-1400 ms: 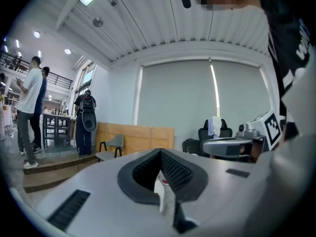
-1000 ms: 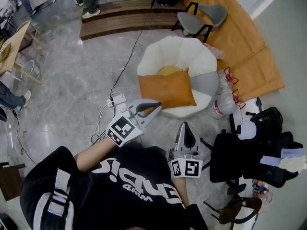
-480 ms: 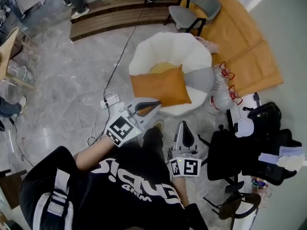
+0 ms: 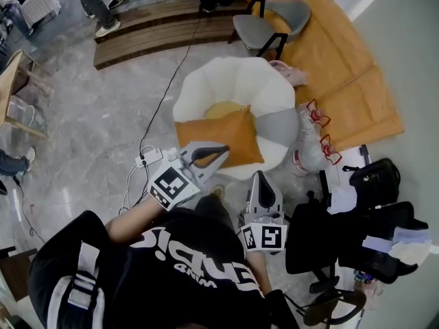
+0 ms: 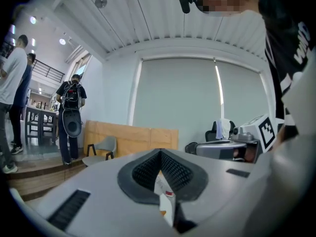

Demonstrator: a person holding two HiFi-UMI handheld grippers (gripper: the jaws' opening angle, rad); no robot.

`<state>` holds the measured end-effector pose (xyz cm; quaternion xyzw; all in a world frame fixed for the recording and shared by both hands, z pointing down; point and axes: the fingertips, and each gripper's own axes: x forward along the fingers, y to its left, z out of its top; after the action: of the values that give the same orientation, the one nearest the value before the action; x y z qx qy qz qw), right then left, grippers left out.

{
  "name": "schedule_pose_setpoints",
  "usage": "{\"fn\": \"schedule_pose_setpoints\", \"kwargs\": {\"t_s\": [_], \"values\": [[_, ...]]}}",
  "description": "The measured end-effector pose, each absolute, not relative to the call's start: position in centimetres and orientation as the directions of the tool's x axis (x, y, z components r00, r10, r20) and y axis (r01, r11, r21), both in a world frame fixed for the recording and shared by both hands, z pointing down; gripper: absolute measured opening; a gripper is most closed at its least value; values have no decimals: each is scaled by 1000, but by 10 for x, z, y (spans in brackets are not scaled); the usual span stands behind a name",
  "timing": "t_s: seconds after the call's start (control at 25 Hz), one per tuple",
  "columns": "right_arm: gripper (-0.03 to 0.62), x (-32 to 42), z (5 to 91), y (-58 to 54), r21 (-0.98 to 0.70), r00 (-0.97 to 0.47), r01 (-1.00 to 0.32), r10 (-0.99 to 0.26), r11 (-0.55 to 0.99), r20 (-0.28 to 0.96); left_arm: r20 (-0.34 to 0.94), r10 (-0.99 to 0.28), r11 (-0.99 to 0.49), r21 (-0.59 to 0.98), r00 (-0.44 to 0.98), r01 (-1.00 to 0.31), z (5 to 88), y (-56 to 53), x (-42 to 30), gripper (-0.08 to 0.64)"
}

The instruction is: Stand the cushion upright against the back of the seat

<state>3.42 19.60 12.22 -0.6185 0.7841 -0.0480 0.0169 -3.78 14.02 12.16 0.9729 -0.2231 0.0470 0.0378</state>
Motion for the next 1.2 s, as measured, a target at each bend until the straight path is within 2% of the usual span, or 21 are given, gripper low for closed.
{"fn": "schedule_pose_setpoints", "kwargs": {"t_s": [0.4, 0.8, 1.2], "values": [[20, 105, 130, 133, -113, -279, -955, -959, 273, 42, 130, -487, -868, 36, 864, -495, 119, 81, 28, 8], [20, 110, 135, 79, -128, -276, -954, -960, 269, 41, 158, -483, -869, 32, 861, -493, 127, 31, 35, 8], [20, 99, 176, 27, -185, -280, -949, -952, 255, 122, 237, -449, -875, 75, 861, -478, 172, -20, 35, 8]]}}
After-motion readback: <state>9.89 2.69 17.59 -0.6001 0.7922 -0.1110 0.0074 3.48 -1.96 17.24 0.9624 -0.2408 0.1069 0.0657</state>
